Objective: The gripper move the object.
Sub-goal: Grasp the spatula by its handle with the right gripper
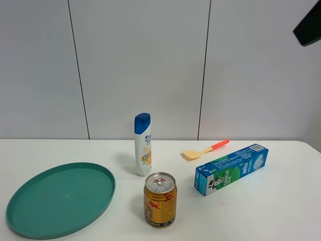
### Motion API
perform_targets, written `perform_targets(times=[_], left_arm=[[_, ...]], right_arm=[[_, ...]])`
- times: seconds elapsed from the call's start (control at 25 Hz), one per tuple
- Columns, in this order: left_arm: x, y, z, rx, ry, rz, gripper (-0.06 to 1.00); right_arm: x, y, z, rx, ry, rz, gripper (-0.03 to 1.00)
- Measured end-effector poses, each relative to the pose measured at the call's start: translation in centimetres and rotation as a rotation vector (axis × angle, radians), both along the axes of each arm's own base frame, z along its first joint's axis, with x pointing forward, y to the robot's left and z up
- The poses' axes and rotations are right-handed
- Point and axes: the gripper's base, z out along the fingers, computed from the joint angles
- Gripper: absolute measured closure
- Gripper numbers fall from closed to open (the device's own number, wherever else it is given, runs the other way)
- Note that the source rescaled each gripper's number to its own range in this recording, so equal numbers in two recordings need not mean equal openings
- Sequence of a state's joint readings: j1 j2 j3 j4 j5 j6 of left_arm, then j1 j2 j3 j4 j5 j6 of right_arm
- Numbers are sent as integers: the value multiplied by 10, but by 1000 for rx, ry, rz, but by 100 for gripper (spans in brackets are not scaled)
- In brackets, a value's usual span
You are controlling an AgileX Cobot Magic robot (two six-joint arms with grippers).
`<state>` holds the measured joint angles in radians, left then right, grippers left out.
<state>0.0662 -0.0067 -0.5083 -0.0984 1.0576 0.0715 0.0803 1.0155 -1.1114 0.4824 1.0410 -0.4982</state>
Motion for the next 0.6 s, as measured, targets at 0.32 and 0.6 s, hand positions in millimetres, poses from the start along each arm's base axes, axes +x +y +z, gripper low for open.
perform_targets(times=[0.32, 0.6], left_arm=[[0, 0, 0, 0, 0, 0, -6], [0, 0, 0, 0, 0, 0, -6]], right_arm=[[81, 6, -4, 46, 113, -71, 1], [134, 1, -41, 61, 305, -294, 1]])
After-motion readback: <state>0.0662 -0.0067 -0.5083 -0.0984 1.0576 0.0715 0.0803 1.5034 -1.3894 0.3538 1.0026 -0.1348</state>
